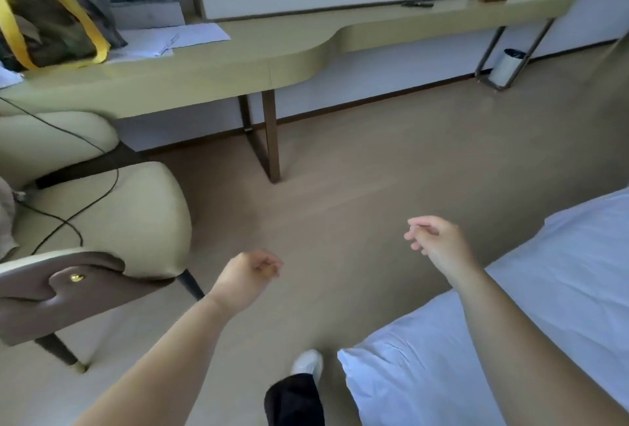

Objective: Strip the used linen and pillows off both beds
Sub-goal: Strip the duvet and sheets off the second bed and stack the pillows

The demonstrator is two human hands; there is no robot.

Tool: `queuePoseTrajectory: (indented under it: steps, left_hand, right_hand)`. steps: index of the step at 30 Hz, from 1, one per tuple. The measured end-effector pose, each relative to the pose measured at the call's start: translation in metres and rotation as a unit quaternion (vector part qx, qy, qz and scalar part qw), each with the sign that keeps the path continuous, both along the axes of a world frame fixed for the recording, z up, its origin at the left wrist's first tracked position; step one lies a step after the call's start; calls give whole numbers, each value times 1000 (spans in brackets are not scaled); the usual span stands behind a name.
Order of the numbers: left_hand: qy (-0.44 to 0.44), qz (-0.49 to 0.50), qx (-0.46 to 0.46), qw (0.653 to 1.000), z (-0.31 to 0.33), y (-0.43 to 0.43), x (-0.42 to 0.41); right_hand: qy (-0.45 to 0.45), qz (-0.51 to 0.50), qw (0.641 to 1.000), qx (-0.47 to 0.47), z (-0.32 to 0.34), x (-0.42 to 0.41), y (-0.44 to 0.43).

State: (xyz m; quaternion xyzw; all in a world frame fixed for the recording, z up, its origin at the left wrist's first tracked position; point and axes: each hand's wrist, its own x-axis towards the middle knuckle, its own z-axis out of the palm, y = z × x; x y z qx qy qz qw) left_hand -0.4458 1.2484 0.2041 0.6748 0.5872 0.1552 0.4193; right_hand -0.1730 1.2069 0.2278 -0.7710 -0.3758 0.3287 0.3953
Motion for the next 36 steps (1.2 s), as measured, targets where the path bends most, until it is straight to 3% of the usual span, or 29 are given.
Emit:
queuePoseTrajectory:
  steps: [6,12,20,26,31,36]
  left_hand:
    - [-37,-13,9,999,4,132,53]
    - [-112,-5,8,994,22,247,125]
    - [-174,-46,4,984,8,394,279]
    - [-178,-170,-11,969,6,488,429]
    - [-199,-266,-48,942,3,506,551]
    - [-176,-327,-96,924,-20,508,674]
  right_hand:
    - [57,-38,998,-3,-7,45,98]
    - [81,-140,987,7,6,114,150]
    - [78,-233,969,-1,5,222,227]
    - [71,-376,922,58,4,309,273]
    - [65,-477,873,85,13,385,279]
    - [57,-516,847,117,18,493,284]
